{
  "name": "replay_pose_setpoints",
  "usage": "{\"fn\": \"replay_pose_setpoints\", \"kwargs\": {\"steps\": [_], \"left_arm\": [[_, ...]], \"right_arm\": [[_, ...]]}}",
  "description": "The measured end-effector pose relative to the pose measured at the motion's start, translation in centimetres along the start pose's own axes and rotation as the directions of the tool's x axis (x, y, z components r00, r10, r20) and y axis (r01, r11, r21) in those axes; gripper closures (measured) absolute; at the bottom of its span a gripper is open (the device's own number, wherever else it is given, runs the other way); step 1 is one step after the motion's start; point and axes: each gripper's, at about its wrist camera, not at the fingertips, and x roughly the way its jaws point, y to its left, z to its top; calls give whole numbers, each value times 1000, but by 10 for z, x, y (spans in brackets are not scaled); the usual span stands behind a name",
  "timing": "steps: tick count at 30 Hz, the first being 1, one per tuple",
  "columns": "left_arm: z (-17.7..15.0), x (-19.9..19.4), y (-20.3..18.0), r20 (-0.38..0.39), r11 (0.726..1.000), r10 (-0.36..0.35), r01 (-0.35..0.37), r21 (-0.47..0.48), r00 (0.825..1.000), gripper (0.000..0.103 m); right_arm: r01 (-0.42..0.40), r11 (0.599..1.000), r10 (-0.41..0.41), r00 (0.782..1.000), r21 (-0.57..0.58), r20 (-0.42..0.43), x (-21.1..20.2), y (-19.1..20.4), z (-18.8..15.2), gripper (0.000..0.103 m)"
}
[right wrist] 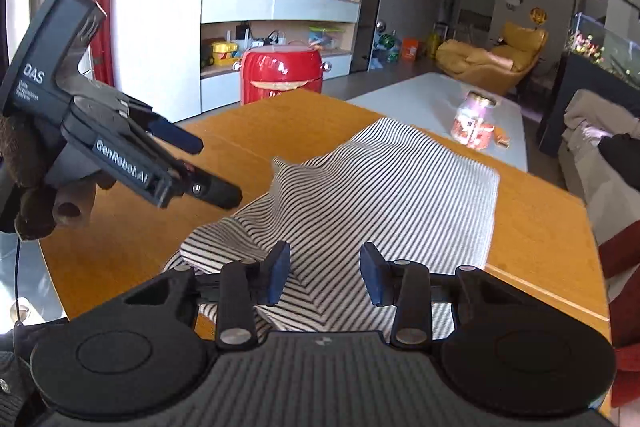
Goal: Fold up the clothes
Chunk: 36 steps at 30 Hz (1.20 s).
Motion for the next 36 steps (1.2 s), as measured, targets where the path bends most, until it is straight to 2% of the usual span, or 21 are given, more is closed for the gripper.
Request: {"fn": "replay_pose_setpoints", "kwargs": {"steps": [1, 5, 6, 7, 9, 11, 13, 15, 16, 17, 18, 20, 21, 26, 28, 30, 32, 34, 36], "left_arm": [[1, -3, 5, 2, 1000, 13, -13, -13, 1000, 0], [-3, -13, 16, 1, 999, 39, -39, -15, 999, 0], [-6, -15, 17, -2, 999, 40, -40, -10, 999, 0], [-8, -17, 19, -5, 999, 41, -41, -5, 999, 0], [-12, -20, 21, -11, 999, 41, -41, 6, 999, 0], [-13, -23, 13, -15, 999, 15, -15, 43, 1000, 0], [-15, -25, 5, -21, 997, -10, 12, 79, 1000, 0], [-16, -27, -3, -27, 993, -35, 38, 116, 999, 0], [-17, -29, -7, -30, 990, -47, 51, 134, 998, 0], [-17, -30, -11, -34, 986, -60, 64, 152, 998, 0], [-18, -31, -15, -38, 982, -72, 77, 170, 997, 0], [-19, -33, -23, -46, 973, -96, 104, 206, 994, 0], [-20, -34, -27, -51, 968, -107, 116, 223, 993, 0], [-31, -23, -47, -102, 938, -129, 154, 311, 986, 0], [-35, -15, -52, -125, 926, -135, 170, 338, 983, 0], [-40, -4, -58, -131, 919, -81, 125, 375, 988, 0], [-40, 4, -59, -112, 920, -23, 65, 386, 993, 0], [-36, 8, -57, -83, 929, 15, 17, 369, 996, 0], [-29, 8, -53, -71, 942, 10, 15, 334, 997, 0]], "right_arm": [[-18, 1000, 18, 999, 5, -44, 8, 0, -4, 64], [-50, 998, 49, 998, -46, -29, -5, -2, -8, 61], [-58, 997, 57, 998, -56, -25, -12, -2, -8, 52], [-66, 996, 65, 998, -68, -19, -18, -2, -7, 36], [-103, 983, 104, 995, -152, -3, -28, 9, -15, 23], [-113, 963, 109, 994, -246, -29, -28, 25, -24, 23], [-58, 937, 46, 998, -344, -43, -18, 40, -36, 23], [17, 914, -17, 1000, -405, 5, -12, 47, -44, 24], [34, 915, -33, 999, -402, 9, -10, 46, -42, 31], [31, 933, -33, 999, -359, 0, -7, 41, -37, 37], [27, 949, -32, 999, -315, -9, -5, 35, -32, 38], [-37, 988, 30, 998, -149, -47, -1, 13, -24, 40], [-67, 996, 63, 996, -66, -62, 0, 2, -20, 39], [-131, 985, 140, 988, 114, -72, -1, -25, -22, 39], [-124, 988, 130, 989, 93, -71, -2, -23, -24, 39], [-106, 993, 109, 992, 48, -68, -3, -17, -25, 38], [-59, 996, 55, 997, -71, -57, -6, 0, -29, 34], [-2, 977, -5, 999, -214, -36, -8, 22, -34, 28], [33, 947, -39, 999, -321, -12, -10, 38, -40, 24]]}}
